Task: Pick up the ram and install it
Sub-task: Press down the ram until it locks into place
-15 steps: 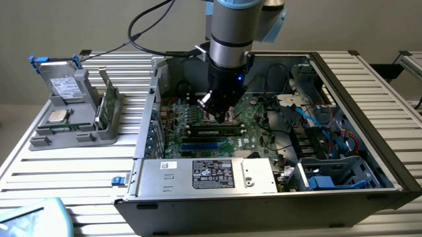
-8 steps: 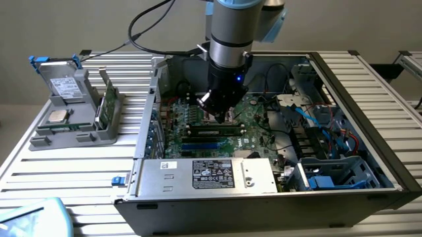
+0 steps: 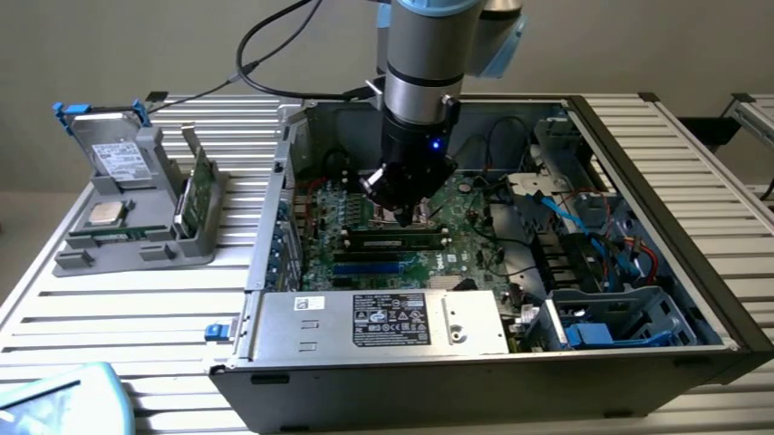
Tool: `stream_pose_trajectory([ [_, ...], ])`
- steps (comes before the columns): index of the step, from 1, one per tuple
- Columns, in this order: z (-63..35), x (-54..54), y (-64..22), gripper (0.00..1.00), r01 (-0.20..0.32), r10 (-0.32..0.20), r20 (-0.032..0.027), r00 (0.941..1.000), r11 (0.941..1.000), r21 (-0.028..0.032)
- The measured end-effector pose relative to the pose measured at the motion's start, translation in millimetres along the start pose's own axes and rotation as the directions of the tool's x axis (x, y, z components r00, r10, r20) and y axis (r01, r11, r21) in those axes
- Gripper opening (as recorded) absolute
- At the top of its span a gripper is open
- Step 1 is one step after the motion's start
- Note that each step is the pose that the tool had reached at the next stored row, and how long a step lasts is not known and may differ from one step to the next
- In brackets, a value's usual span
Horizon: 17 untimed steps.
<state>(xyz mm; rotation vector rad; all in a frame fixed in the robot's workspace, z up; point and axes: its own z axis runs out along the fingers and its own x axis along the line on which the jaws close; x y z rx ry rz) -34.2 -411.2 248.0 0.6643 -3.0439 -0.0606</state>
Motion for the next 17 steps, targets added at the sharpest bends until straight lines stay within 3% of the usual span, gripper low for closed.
stream_pose_trajectory([
  [8,0.0,0.0,0.0,0.11,-0.076,0.076,0.0022,0.9971,0.9971,0.0011],
  [17,0.0,0.0,0.0,0.11,-0.16,0.16,0.0047,0.9871,0.9871,0.0023],
])
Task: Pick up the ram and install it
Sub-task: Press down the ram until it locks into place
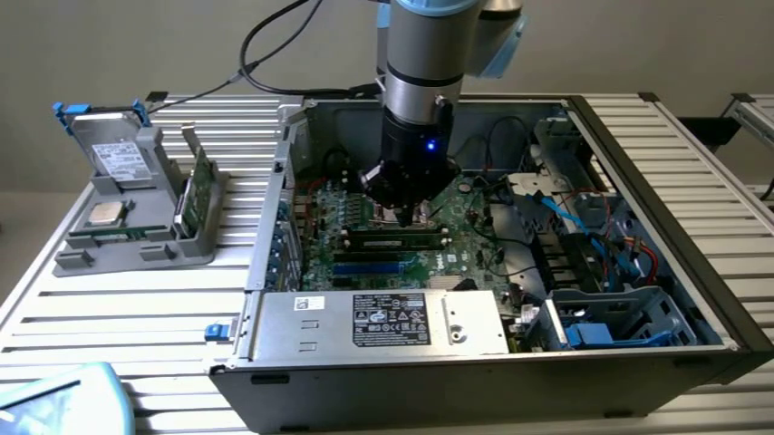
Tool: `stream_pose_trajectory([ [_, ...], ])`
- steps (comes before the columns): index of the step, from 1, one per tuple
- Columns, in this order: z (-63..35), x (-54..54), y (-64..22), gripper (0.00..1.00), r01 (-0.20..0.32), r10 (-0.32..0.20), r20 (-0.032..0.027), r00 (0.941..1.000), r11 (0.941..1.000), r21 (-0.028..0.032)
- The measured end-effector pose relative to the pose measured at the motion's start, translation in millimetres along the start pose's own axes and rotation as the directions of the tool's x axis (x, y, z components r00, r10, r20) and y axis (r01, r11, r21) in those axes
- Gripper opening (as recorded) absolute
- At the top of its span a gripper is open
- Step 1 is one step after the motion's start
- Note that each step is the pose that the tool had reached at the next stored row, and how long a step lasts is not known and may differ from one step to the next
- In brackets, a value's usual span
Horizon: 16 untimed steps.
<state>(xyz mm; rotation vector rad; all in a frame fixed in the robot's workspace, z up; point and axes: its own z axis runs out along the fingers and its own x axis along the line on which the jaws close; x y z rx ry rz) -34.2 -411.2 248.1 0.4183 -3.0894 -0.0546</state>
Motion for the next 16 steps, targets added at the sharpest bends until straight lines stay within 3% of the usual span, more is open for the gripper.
stream_pose_trajectory([
  [9,0.0,0.1,0.0,0.11,-0.071,0.071,0.0016,0.9975,0.9975,0.0027],
  [16,0.0,0.1,0.1,0.11,-0.126,0.126,0.0031,0.992,0.992,0.0045],
])
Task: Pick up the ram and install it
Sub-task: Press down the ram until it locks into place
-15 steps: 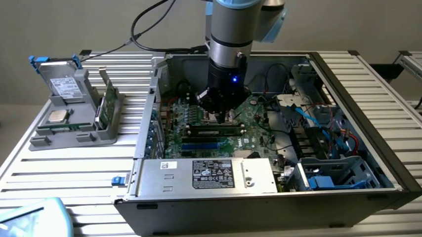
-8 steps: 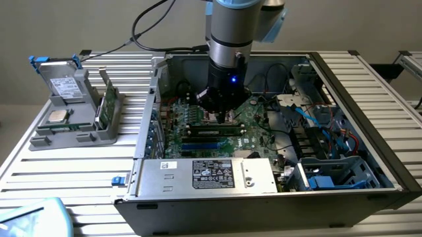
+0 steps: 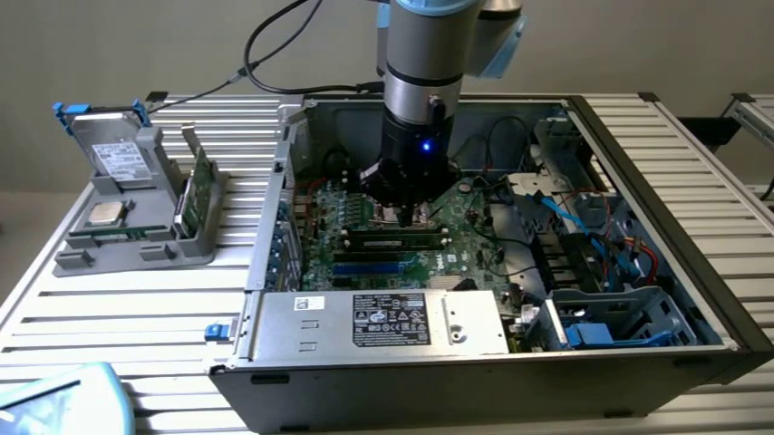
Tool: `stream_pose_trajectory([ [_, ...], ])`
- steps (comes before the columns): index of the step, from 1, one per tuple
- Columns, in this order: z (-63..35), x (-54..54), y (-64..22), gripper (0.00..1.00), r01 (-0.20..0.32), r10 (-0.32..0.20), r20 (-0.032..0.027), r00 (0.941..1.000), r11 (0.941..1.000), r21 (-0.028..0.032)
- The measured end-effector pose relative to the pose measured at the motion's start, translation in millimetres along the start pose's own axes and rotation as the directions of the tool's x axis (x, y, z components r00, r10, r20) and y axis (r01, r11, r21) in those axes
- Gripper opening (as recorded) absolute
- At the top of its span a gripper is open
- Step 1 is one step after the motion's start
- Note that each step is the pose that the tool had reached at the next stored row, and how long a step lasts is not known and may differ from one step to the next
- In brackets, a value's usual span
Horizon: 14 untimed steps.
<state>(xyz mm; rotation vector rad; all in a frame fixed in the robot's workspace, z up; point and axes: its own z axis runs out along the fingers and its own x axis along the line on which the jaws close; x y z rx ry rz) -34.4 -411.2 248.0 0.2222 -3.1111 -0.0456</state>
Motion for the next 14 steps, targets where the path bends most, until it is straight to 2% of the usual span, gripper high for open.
stream_pose_trajectory([
  [10,0.0,0.4,0.1,0.11,-0.079,0.079,0.0017,0.9969,0.9969,0.0057],
  [14,0.1,5.3,0.6,0.11,-0.079,0.079,0.0043,0.9968,0.9968,0.0068],
])
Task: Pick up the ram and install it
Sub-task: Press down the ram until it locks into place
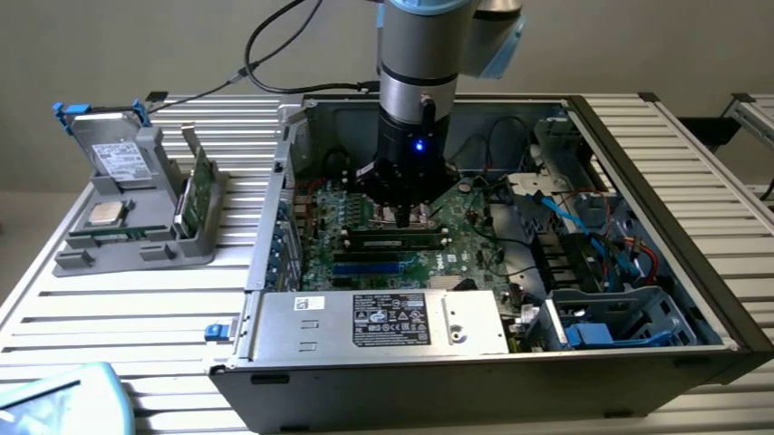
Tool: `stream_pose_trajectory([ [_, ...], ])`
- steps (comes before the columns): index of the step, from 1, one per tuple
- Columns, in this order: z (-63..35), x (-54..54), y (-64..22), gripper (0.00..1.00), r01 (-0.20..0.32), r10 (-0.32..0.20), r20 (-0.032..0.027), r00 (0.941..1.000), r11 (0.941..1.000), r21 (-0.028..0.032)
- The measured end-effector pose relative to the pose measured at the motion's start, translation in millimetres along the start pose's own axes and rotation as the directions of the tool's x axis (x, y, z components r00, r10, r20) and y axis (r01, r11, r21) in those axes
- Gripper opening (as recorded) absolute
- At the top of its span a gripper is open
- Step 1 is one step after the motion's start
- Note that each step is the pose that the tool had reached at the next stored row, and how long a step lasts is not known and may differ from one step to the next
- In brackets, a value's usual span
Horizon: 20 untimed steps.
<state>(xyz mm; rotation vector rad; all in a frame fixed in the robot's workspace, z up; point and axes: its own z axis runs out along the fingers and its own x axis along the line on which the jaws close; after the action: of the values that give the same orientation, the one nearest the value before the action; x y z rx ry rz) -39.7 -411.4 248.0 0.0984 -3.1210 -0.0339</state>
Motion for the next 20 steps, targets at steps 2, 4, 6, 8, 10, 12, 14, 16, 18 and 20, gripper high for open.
stream_pose_trajectory([
  [2,-0.2,2.0,-1.8,0.11,0.0,0.0,0.0001,1.0,1.0,0.0],
  [4,-0.8,2.6,-3.5,0.11,0.0,0.0,0.0001,1.0,1.0,-0.0001],
  [6,-1.5,2.7,-4.1,0.11,-0.009,0.009,0.0002,1.0,1.0,0.0],
  [8,-1.5,2.7,-4.1,0.11,-0.028,0.028,0.0008,0.9996,0.9996,-0.0007],
  [10,-1.6,2.7,-4.1,0.11,-0.051,0.051,0.0012,0.9987,0.9987,-0.001],
  [12,-1.8,2.7,-4.1,0.11,-0.066,0.066,0.0016,0.9978,0.9978,-0.0014],
  [14,-1.9,3.2,-4.1,0.11,-0.072,0.072,0.0021,0.9974,0.9974,-0.0013],
  [16,-2.0,3.4,-4.1,0.11,-0.073,0.073,0.0024,0.9974,0.9974,-0.0013],
  [18,-2.0,3.4,-4.1,0.11,-0.073,0.073,0.0024,0.9974,0.9974,-0.0013],
  [20,-2.0,3.4,-4.1,0.11,-0.073,0.073,0.0025,0.9974,0.9974,-0.0014],
])
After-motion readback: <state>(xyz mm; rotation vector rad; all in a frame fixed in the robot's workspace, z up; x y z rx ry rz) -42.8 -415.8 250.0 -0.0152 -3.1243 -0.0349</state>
